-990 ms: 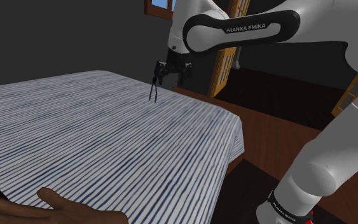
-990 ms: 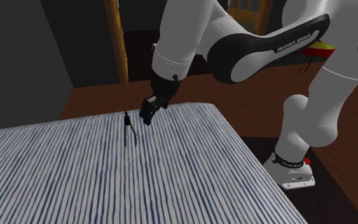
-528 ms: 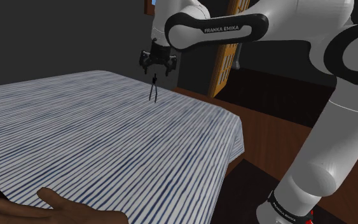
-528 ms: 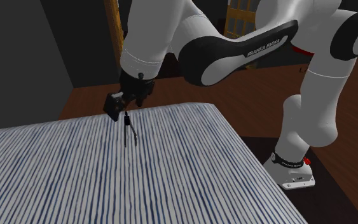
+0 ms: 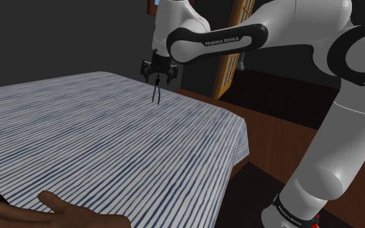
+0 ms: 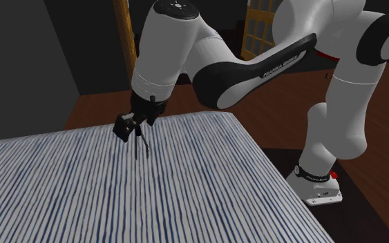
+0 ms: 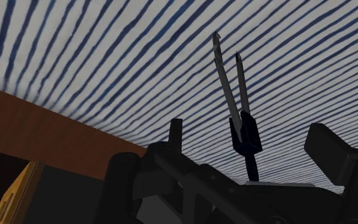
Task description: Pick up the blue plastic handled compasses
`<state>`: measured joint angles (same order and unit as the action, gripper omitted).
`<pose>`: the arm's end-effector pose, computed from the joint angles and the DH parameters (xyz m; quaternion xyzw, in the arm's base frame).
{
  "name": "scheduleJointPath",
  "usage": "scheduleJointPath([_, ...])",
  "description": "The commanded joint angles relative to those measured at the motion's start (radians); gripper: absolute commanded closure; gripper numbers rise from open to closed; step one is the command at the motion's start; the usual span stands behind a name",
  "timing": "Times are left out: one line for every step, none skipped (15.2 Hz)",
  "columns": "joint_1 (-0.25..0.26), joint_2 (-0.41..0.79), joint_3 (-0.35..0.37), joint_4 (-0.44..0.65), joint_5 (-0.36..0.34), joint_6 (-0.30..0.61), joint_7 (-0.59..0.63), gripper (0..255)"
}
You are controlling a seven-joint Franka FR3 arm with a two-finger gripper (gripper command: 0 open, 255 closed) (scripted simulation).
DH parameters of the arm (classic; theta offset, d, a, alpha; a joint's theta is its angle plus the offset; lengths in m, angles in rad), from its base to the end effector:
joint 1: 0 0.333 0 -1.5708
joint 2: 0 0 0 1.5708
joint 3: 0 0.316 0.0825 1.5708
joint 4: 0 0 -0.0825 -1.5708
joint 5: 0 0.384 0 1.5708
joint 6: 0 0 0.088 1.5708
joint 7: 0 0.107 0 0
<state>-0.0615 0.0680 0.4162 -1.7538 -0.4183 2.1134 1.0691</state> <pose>0.5818 0.1883 0.5568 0.9358 -0.2668 0.2271 0.0398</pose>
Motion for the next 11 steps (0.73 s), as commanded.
scheduleJointPath([0.0, -0.001, 0.0, -0.005, -0.001, 0.005, 0.001, 255])
scheduleJointPath([0.0, -0.001, 0.0, -0.005, -0.001, 0.005, 0.002, 255])
scheduleJointPath([0.0, -0.001, 0.0, -0.005, -0.001, 0.005, 0.001, 255])
scheduleJointPath([0.0, -0.001, 0.0, -0.005, -0.001, 0.005, 0.002, 255])
scheduleJointPath([0.0, -0.001, 0.0, -0.005, -0.001, 0.005, 0.002, 255])
scheduleJointPath([0.0, -0.001, 0.0, -0.005, -0.001, 0.005, 0.002, 255])
scheduleJointPath([0.0, -0.001, 0.0, -0.005, -0.001, 0.005, 0.002, 255])
scheduleJointPath([0.0, -0.001, 0.0, -0.005, -0.001, 0.005, 0.002, 255])
scheduleJointPath([0.0, -0.001, 0.0, -0.005, -0.001, 0.005, 0.002, 255])
scheduleJointPath([-0.001, -0.001, -0.001, -0.006, -0.001, 0.006, 0.001, 255])
scheduleJointPath([0.0, -0.002, 0.0, 0.006, 0.003, -0.006, -0.004, 255])
